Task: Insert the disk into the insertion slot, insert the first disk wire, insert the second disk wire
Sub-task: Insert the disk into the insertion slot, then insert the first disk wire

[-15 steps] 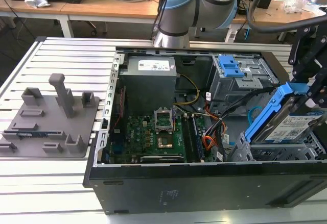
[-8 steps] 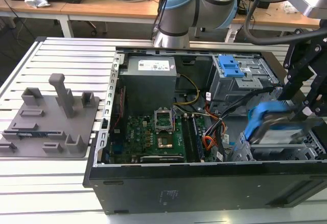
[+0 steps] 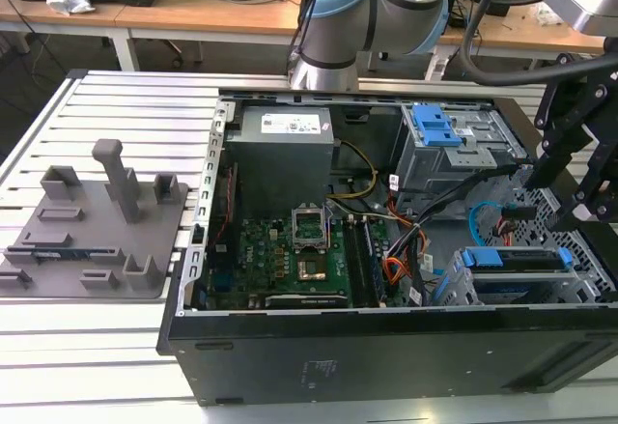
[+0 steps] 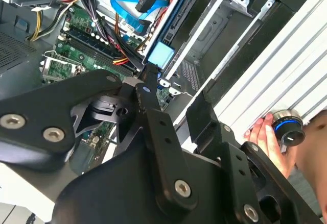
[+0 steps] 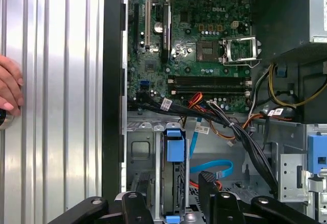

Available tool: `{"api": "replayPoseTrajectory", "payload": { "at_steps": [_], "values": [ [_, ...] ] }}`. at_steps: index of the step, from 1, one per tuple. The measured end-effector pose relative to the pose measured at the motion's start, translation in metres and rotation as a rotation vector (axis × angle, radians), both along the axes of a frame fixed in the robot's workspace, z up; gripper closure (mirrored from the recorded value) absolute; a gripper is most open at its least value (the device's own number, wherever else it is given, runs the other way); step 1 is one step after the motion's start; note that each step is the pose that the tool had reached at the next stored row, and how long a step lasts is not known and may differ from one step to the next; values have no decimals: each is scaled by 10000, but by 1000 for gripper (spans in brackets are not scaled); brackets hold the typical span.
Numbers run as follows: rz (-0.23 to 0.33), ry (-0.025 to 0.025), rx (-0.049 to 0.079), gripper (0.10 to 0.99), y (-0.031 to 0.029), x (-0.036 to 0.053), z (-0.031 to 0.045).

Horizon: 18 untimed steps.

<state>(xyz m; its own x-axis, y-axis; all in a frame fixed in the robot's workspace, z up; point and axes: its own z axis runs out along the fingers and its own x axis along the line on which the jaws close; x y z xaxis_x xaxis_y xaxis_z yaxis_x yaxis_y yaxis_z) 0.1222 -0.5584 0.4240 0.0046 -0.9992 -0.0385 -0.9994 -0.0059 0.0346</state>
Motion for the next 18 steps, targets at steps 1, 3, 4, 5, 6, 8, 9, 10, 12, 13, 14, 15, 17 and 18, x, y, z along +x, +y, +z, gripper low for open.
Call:
{"api": "replayPoseTrajectory", "payload": {
  "at_steps": [1, 3, 4, 5, 6, 8, 9, 10, 12, 13, 14, 15, 17, 18],
  "values": [
    [0, 0, -1, 584, 0, 0, 0],
    [0, 1, -3, 584, 0, 0, 0],
    [0, 0, -3, 584, 0, 0, 0],
    [0, 0, -4, 584, 0, 0, 0],
    [0, 0, -6, 584, 0, 0, 0],
    [0, 0, -10, 584, 0, 0, 0],
    [0, 1, -11, 584, 0, 0, 0],
    [0, 1, -11, 584, 0, 0, 0],
    [0, 0, -12, 584, 0, 0, 0],
    [0, 1, -12, 584, 0, 0, 0],
    [0, 0, -13, 584, 0, 0, 0],
    [0, 0, -13, 584, 0, 0, 0],
    [1, 0, -14, 584, 0, 0, 0],
    [0, 0, -13, 584, 4, -1, 0]
  ]
}}
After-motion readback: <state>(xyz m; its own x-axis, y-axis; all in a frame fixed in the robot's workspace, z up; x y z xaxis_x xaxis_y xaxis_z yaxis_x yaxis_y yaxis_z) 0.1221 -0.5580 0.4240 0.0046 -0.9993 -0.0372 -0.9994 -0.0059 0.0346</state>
